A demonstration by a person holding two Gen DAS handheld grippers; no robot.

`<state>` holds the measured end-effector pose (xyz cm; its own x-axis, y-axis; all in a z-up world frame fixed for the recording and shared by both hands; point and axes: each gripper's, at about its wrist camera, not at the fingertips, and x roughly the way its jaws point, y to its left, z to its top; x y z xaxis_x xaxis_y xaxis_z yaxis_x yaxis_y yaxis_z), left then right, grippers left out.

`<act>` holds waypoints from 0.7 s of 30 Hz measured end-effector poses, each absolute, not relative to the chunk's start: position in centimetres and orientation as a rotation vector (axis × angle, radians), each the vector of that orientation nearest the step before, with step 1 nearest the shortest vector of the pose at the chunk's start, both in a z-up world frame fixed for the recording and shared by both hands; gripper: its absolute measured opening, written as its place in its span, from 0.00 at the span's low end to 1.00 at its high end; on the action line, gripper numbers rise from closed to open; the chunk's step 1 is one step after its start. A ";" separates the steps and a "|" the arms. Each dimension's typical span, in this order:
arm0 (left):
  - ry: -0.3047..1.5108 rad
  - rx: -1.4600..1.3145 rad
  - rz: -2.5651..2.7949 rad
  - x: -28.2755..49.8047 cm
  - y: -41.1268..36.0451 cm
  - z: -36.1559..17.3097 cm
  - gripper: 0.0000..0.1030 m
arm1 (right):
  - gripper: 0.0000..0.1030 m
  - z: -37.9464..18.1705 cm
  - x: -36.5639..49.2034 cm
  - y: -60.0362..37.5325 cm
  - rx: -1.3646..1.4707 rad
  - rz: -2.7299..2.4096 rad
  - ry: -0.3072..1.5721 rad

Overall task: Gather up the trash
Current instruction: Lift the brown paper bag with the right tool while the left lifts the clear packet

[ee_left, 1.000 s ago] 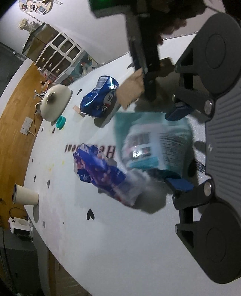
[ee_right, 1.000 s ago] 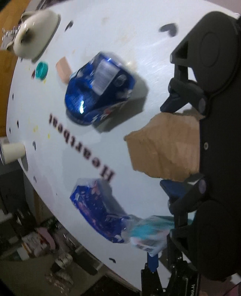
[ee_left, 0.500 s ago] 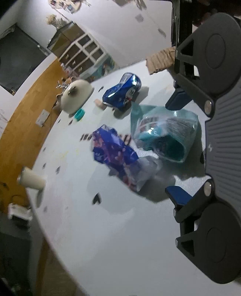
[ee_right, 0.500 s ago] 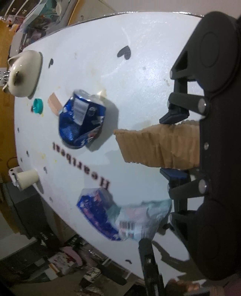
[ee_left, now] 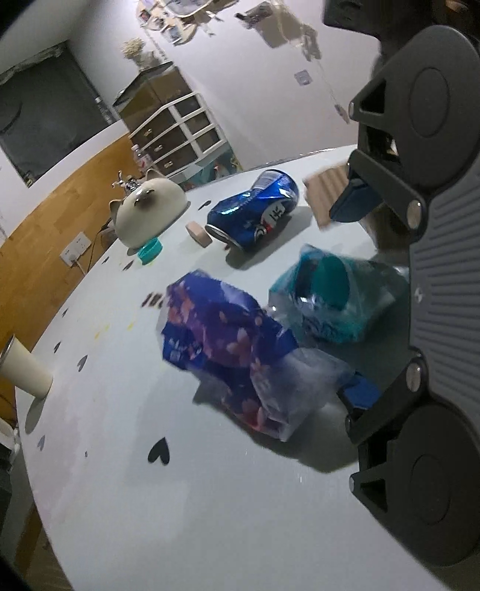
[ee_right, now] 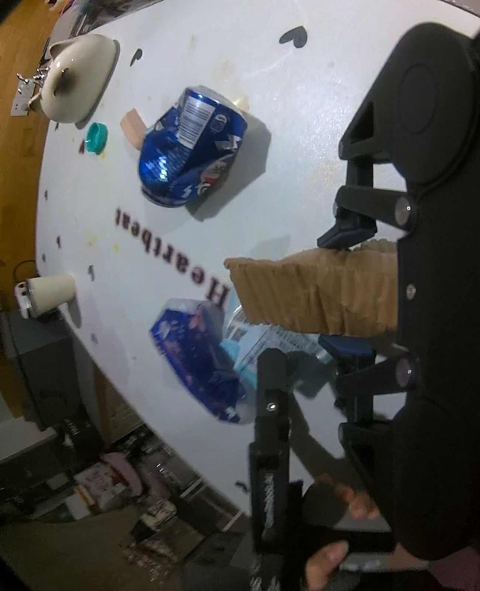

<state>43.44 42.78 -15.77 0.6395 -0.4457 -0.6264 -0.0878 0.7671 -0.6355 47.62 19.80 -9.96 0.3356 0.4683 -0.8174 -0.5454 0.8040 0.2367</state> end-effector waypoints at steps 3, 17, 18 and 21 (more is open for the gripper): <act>0.871 -0.743 -0.188 44.0 42.3 -16.0 0.71 | 0.49 -11.0 47.9 20.1 -0.108 0.653 1.054; 0.867 -0.679 -0.049 43.2 40.6 -14.0 0.45 | 0.48 -11.3 47.8 19.6 -0.086 0.629 1.060; 0.862 -0.655 -0.044 42.8 40.4 -13.6 0.44 | 0.48 -11.1 47.7 19.3 -0.080 0.618 1.058; 0.855 -0.578 -0.030 41.9 39.8 -12.2 0.44 | 0.48 -10.4 47.3 18.4 -0.066 0.592 1.046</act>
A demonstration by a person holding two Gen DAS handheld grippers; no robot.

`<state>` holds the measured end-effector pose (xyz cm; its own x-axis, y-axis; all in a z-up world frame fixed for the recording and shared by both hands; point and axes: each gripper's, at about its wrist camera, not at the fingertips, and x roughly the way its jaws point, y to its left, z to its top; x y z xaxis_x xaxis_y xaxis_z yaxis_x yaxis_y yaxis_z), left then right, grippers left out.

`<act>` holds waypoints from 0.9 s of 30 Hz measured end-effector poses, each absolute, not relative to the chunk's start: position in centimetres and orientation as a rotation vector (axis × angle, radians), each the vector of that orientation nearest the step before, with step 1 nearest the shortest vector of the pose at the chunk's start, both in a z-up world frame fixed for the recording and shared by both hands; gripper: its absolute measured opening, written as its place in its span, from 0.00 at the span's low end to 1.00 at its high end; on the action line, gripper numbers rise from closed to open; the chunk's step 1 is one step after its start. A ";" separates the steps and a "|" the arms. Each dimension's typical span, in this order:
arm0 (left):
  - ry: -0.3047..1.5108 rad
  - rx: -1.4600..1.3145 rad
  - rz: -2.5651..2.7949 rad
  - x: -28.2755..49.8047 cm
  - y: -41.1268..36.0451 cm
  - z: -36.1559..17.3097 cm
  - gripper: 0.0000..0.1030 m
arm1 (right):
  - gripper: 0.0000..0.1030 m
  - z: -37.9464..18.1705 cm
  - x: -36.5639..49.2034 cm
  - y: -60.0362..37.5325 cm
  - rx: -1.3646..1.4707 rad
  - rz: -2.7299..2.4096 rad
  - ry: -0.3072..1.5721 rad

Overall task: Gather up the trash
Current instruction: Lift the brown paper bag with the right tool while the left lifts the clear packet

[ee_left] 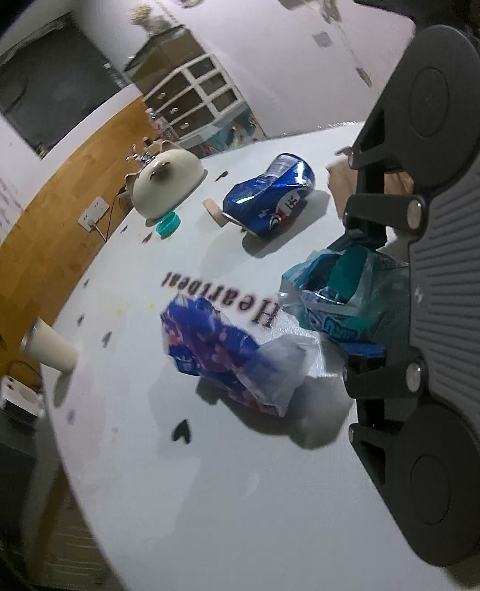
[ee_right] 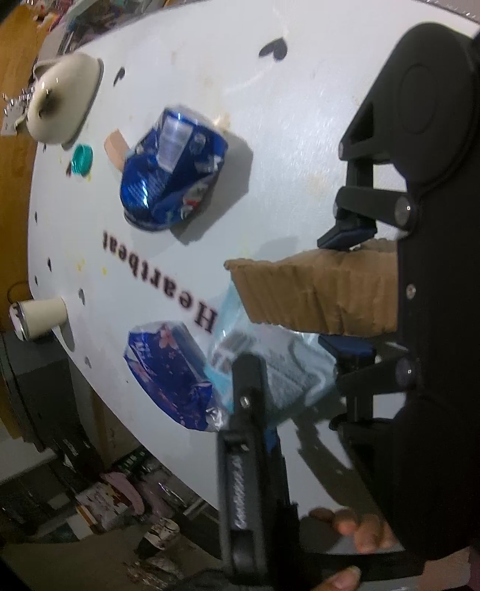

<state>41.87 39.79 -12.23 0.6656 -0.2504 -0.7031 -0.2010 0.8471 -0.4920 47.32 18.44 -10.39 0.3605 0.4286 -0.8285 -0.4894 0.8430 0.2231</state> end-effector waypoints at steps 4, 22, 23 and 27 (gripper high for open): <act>0.839 -0.463 -0.011 40.1 38.6 -10.3 0.44 | 0.48 -9.1 46.5 17.2 -0.053 0.561 1.021; 0.805 -0.258 0.048 30.5 35.1 -7.3 0.44 | 0.49 -4.4 39.4 11.6 -0.065 0.423 0.932; 0.801 -0.260 0.048 30.1 34.9 -7.2 0.44 | 0.49 -4.2 39.1 11.4 -0.068 0.423 0.929; 0.792 -0.264 0.050 29.5 34.4 -7.1 0.44 | 0.49 -3.4 38.2 10.3 -0.047 0.431 0.911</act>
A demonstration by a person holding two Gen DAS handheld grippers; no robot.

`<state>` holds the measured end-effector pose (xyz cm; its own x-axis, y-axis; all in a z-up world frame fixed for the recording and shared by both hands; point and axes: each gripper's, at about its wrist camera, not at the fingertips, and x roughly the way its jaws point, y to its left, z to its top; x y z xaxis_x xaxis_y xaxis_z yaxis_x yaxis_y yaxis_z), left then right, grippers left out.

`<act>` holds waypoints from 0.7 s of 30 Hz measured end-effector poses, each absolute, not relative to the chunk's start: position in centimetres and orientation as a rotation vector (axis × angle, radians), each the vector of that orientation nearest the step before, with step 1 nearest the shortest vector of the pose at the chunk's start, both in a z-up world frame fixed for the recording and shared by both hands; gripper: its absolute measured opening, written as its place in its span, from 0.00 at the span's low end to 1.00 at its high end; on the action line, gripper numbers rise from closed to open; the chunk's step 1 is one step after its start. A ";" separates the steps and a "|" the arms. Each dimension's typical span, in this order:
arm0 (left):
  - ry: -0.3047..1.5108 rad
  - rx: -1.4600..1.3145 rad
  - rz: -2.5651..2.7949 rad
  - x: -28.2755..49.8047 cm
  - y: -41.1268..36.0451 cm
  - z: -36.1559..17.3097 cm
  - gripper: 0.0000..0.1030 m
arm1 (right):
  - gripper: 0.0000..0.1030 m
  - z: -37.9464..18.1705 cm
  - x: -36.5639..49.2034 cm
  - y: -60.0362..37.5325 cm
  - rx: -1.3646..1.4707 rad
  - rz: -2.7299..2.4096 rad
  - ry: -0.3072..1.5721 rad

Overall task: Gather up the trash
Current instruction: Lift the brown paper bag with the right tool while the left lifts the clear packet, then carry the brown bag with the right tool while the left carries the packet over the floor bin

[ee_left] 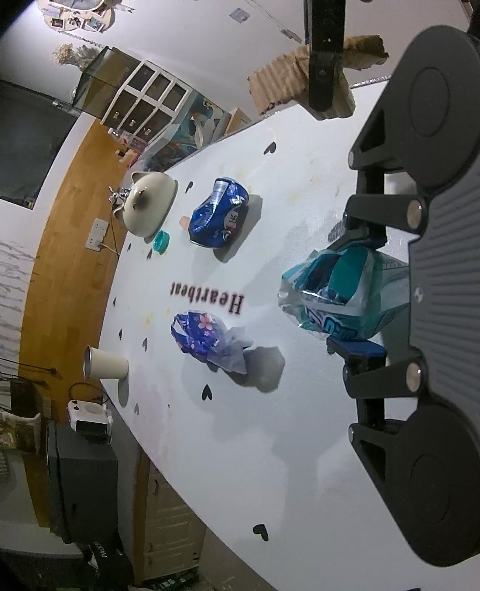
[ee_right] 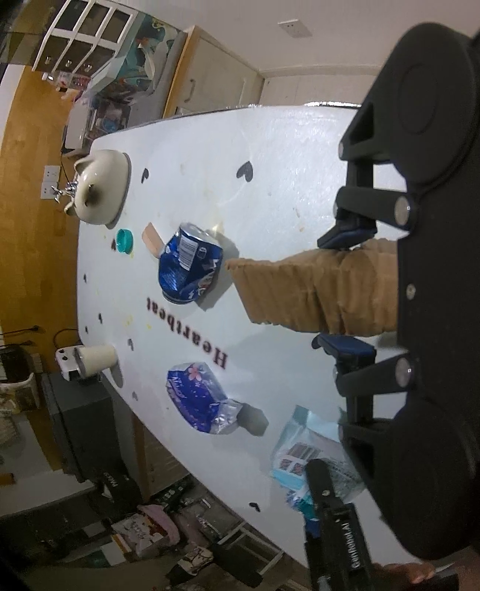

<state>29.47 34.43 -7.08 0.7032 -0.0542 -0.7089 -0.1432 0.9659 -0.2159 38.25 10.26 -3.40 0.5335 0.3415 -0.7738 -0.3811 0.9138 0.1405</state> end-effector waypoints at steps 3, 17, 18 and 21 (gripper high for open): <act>0.788 -0.245 0.056 29.8 33.6 -6.3 0.44 | 0.49 -3.0 37.9 9.3 -0.024 0.432 0.900; 0.721 -0.170 0.082 32.3 25.0 -2.7 0.44 | 0.49 -2.6 38.7 1.6 0.019 0.465 0.856; 0.720 -0.173 0.082 32.5 24.2 -2.7 0.44 | 0.49 -2.5 39.1 0.6 0.019 0.468 0.854; 0.720 -0.172 0.082 33.6 20.8 -2.6 0.44 | 0.49 -2.3 40.2 -2.2 0.019 0.473 0.846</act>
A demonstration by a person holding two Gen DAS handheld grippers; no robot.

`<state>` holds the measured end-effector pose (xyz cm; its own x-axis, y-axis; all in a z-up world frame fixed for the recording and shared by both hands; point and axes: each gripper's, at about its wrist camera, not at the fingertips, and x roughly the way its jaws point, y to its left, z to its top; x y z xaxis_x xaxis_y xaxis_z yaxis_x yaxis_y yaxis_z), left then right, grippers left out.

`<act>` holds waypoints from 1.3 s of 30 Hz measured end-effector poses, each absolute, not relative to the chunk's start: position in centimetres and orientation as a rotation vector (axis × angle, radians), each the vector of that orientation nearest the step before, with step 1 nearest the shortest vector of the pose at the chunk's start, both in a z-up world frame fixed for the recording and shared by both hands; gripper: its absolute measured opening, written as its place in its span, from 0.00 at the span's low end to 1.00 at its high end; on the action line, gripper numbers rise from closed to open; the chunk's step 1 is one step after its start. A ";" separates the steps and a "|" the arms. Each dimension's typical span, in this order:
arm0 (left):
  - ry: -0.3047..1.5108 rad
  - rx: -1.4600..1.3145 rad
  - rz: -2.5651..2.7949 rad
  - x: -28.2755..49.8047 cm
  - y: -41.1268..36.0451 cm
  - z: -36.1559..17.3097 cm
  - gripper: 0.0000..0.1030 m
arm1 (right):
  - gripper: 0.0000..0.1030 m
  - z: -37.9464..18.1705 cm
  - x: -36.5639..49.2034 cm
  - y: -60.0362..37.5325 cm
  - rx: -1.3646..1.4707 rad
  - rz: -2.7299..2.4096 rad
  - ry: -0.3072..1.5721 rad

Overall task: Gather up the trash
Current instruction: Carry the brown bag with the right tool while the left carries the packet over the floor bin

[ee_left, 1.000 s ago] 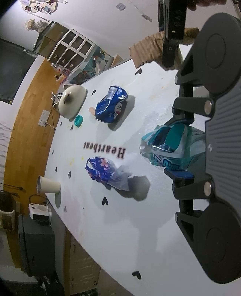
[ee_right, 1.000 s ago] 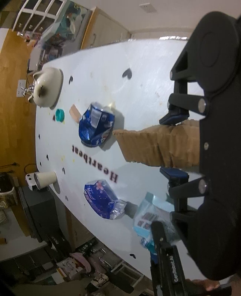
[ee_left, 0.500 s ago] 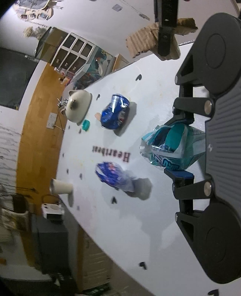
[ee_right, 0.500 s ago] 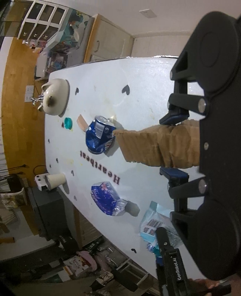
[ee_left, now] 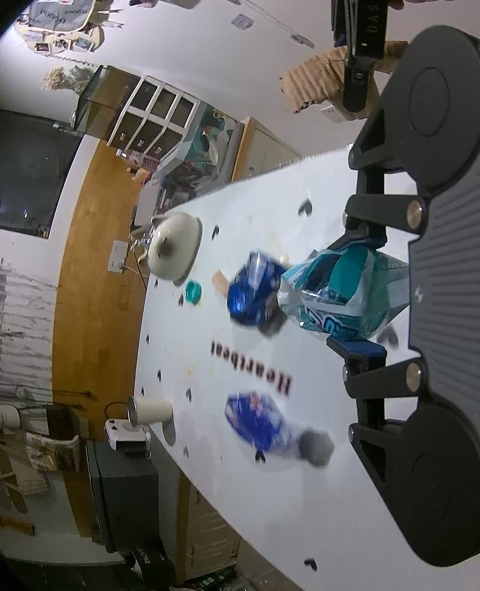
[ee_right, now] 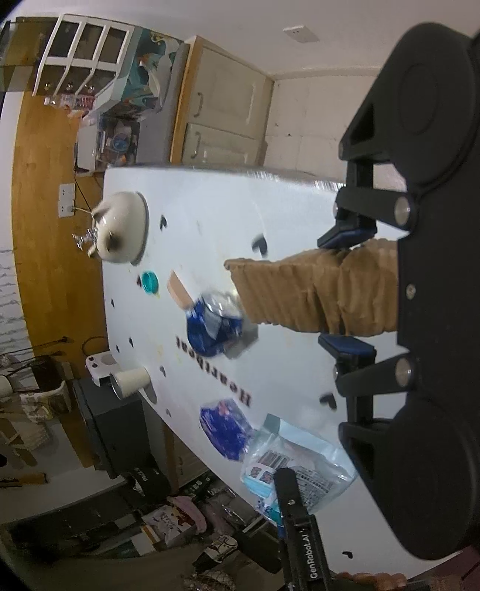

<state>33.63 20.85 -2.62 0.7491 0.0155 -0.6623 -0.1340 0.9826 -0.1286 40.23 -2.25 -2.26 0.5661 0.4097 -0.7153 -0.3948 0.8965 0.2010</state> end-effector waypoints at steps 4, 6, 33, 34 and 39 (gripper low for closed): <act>0.734 -0.155 0.069 35.5 16.4 -3.0 0.44 | 0.49 -2.2 42.0 -6.7 0.023 0.473 0.834; 0.739 -0.147 0.059 36.5 14.1 -3.3 0.44 | 0.49 -2.5 42.8 -9.0 0.028 0.469 0.832; 0.968 -0.013 -0.260 48.3 -11.5 -15.5 0.44 | 0.49 -15.9 48.1 -34.1 0.184 0.158 1.006; 0.981 -0.011 -0.268 48.6 -12.2 -16.4 0.44 | 0.49 -16.7 48.1 -34.7 0.191 0.145 1.018; 1.065 -0.032 -0.292 49.8 -15.2 -21.8 0.44 | 0.49 -21.2 48.0 -37.4 0.206 0.073 1.087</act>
